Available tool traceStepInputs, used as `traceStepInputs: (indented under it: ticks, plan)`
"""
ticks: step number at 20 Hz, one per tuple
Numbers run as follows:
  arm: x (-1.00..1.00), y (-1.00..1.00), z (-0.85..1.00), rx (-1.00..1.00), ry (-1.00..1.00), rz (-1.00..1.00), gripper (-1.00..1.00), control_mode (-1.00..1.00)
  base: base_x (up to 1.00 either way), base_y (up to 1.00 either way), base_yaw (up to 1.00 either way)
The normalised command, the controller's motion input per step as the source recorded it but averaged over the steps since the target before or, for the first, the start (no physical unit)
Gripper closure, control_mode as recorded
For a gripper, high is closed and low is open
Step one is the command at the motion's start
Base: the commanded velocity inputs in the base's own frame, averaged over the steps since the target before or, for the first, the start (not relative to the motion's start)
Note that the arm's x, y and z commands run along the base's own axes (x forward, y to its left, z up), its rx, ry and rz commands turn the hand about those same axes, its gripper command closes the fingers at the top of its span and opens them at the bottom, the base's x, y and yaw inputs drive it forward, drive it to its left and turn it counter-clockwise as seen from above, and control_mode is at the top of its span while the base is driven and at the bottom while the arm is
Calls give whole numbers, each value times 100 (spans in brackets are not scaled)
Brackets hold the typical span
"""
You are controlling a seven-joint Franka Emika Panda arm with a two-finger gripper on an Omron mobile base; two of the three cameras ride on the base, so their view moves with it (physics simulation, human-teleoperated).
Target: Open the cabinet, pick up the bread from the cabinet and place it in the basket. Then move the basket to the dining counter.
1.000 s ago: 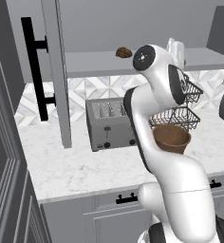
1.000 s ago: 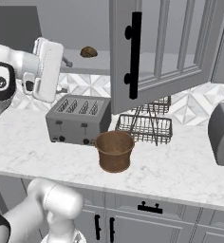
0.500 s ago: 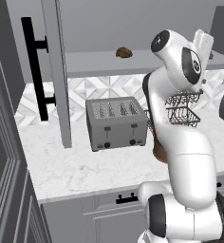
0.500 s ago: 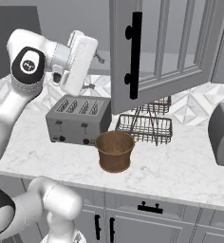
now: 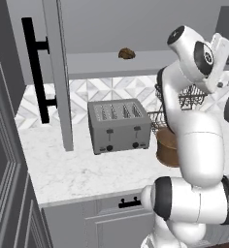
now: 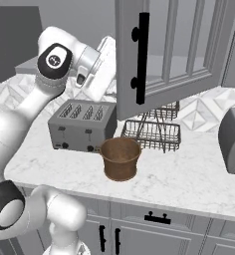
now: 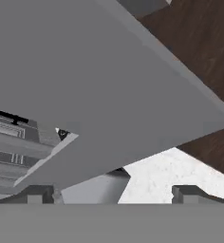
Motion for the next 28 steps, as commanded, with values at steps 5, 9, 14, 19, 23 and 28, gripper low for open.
traceStepInputs:
  ticks: [5,9,14,19,23,28]
  plan:
    - [39,-40,-54,0,-20,-29,-100,-100,0,0,0]
    - [-16,-67,-26,0,-24,-24,-100,-100,0,0,0]
    - [-28,-99,-12,0,-21,-24,-100,-100,0,0,0]
    - [-3,-100,-1,0,-14,-22,-100,-100,0,0,0]
    - [1,-17,-27,0,-18,-6,-100,-100,0,0,0]
    - [-18,100,-37,0,-25,21,-100,-100,0,0,0]
